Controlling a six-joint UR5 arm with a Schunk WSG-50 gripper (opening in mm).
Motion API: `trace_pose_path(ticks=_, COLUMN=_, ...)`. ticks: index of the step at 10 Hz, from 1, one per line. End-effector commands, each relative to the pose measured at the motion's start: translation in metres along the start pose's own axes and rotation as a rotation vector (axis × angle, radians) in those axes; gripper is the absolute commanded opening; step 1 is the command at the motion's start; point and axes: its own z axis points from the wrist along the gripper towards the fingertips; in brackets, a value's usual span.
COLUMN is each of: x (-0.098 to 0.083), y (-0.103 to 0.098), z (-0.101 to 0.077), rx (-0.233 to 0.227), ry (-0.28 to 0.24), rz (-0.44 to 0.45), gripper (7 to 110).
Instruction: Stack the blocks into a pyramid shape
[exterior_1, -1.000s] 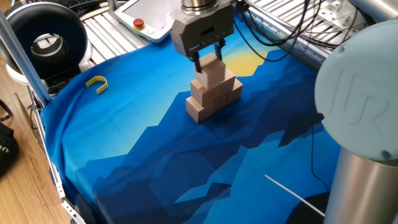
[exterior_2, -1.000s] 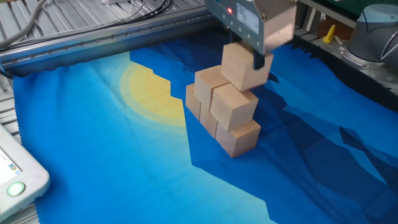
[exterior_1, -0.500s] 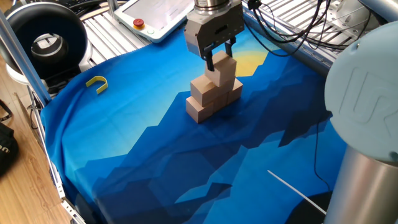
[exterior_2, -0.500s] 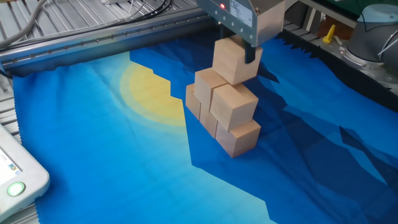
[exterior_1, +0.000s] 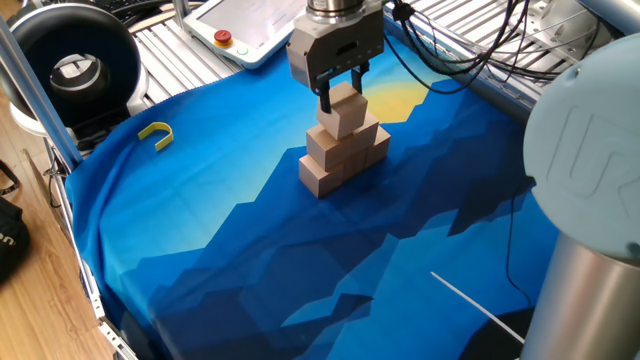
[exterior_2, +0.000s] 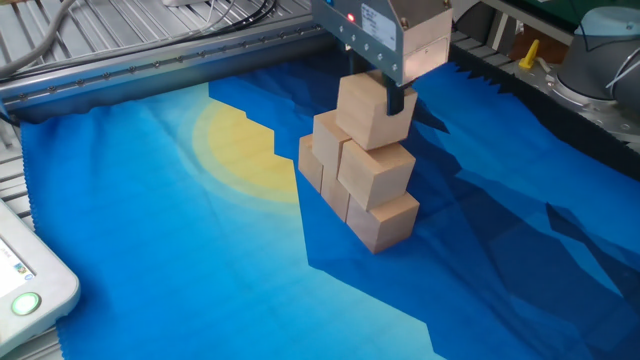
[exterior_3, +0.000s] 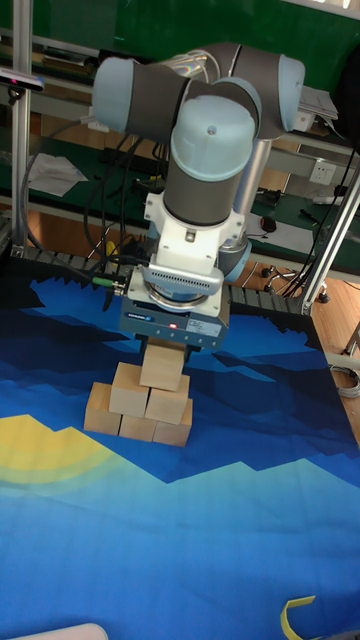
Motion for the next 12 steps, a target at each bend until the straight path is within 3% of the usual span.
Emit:
trace_pose_path(ticks=1, x=-0.0027, y=0.0007, z=0.0009, rx=-0.010, ry=-0.007, rz=0.019, gripper=7)
trace_pose_path(ticks=12, x=-0.0076, y=-0.0050, z=0.0015, rx=0.010, ry=-0.026, rz=0.045, gripper=7)
